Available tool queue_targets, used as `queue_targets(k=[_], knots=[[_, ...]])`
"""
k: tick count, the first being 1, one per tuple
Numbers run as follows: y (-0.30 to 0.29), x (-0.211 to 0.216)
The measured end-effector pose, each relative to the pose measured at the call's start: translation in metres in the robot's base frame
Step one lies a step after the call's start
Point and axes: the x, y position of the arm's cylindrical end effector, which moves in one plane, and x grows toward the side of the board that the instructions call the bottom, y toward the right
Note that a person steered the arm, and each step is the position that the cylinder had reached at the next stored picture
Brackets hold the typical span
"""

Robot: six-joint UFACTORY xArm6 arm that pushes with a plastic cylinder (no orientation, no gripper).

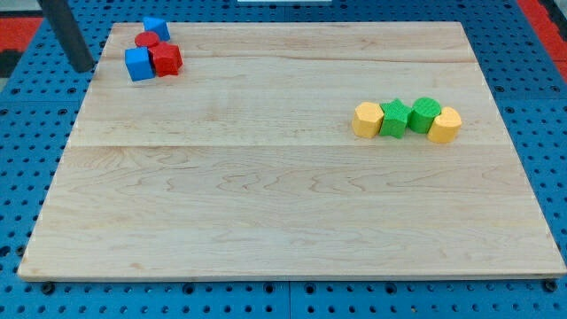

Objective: Slide the blue triangle and red star to the down

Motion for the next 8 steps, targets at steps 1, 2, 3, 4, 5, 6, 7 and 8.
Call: queue_targets(k=[1,2,3,4,5,6,7,8], knots=[[0.0,-0.052],[0.0,-0.084],[0.002,-0.083],[0.002,-0.083],[0.006,-0.083],[0.014,-0.084],[0.029,-0.083],[0.077,-0.083]])
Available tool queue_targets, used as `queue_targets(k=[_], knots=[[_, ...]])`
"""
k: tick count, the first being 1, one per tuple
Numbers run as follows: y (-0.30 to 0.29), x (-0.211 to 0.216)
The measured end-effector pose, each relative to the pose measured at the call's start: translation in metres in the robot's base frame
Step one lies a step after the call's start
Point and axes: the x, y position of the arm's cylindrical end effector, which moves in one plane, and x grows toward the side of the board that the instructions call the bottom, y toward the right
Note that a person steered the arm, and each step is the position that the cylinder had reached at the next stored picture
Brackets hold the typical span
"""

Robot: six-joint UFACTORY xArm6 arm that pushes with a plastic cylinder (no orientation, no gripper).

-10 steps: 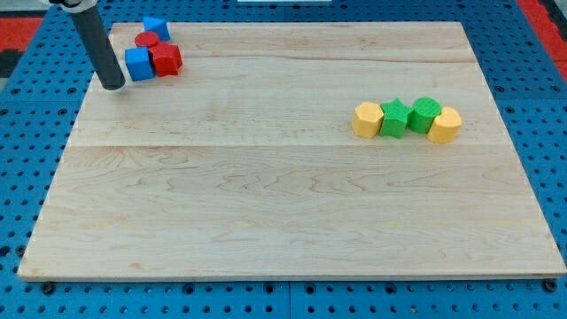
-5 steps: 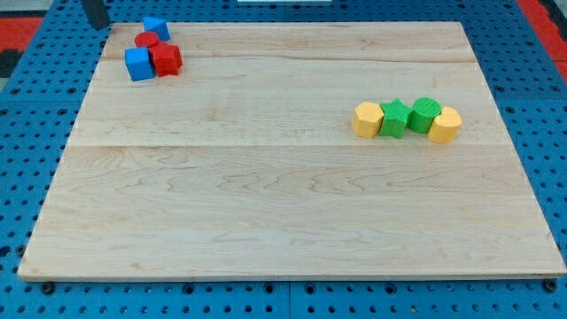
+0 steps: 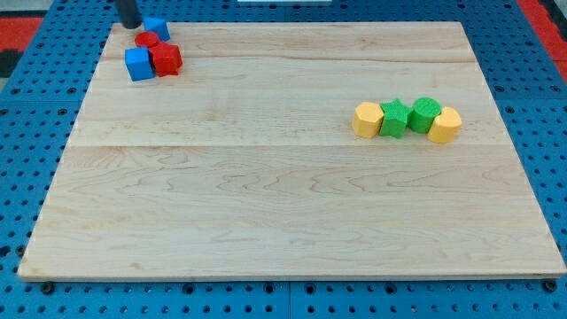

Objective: Slide the blue triangle and red star to the down

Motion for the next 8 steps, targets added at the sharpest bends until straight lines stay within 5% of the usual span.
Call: queue_targets(k=[1,4,8], knots=[[0.047,0.0],[0.056,0.014],[0.057,0.111]])
